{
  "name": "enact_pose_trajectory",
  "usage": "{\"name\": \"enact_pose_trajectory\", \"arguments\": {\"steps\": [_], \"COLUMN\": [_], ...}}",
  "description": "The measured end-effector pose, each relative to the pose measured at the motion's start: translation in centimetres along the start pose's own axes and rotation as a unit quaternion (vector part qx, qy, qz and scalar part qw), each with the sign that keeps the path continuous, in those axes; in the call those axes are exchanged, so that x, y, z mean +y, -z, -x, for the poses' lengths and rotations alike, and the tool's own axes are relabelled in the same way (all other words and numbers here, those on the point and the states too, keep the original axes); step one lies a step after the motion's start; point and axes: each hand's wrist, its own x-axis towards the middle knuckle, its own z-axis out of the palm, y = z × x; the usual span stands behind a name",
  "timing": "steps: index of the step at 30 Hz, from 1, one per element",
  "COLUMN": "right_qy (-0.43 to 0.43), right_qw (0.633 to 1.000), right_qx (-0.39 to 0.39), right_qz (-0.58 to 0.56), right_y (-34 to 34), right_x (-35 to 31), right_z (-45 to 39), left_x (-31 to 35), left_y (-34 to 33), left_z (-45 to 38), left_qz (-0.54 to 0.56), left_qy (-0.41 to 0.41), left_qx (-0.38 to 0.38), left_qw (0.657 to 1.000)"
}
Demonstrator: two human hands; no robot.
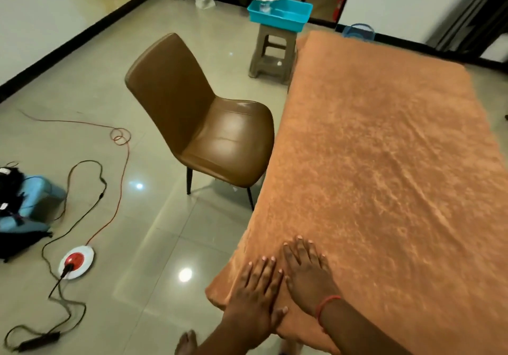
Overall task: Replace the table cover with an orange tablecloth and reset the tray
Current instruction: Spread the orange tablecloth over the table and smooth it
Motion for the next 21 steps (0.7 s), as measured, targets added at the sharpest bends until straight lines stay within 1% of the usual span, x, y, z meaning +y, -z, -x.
{"name": "enact_pose_trajectory", "arguments": {"steps": [5, 9, 10, 11, 13, 14, 16, 19, 21], "right_qy": [-0.055, -0.082, -0.087, -0.11, -0.108, -0.097, -0.096, -0.093, -0.089], "right_qw": [0.998, 0.995, 0.995, 0.991, 0.993, 0.995, 0.993, 0.993, 0.993], "right_qx": [-0.02, -0.058, -0.054, -0.07, -0.048, -0.031, -0.062, -0.069, -0.075], "right_qz": [-0.004, 0.001, 0.007, -0.007, -0.014, 0.003, 0.0, -0.004, -0.001], "right_y": [-0.9, -1.1, -1.4, -1.5, -1.8, -1.9, -2.0, -1.7, -1.7], "right_x": [-2.7, -5.4, -5.9, -6.4, -7.2, -7.6, -8.3, -9.7, -10.8], "right_z": [1.1, 2.3, 2.3, 2.5, 2.6, 2.8, 3.1, 3.4, 3.4], "left_x": [-2.7, -3.9, -4.2, -4.6, -5.3, -5.4, -5.4, -6.0, -5.9], "left_y": [-1.6, -2.4, -2.6, -2.8, -3.2, -3.2, -2.7, -2.2, -1.3], "left_z": [1.3, 2.8, 3.3, 3.8, 4.6, 5.0, 5.6, 5.7, 6.6], "left_qz": [-0.002, 0.007, 0.0, -0.015, -0.045, -0.05, -0.035, -0.011, -0.022], "left_qy": [-0.065, -0.076, -0.084, -0.094, -0.113, -0.114, -0.1, -0.113, -0.122], "left_qx": [0.008, -0.012, -0.012, -0.003, 0.022, 0.021, -0.012, -0.105, -0.133], "left_qw": [0.998, 0.997, 0.996, 0.995, 0.992, 0.992, 0.994, 0.988, 0.983]}}
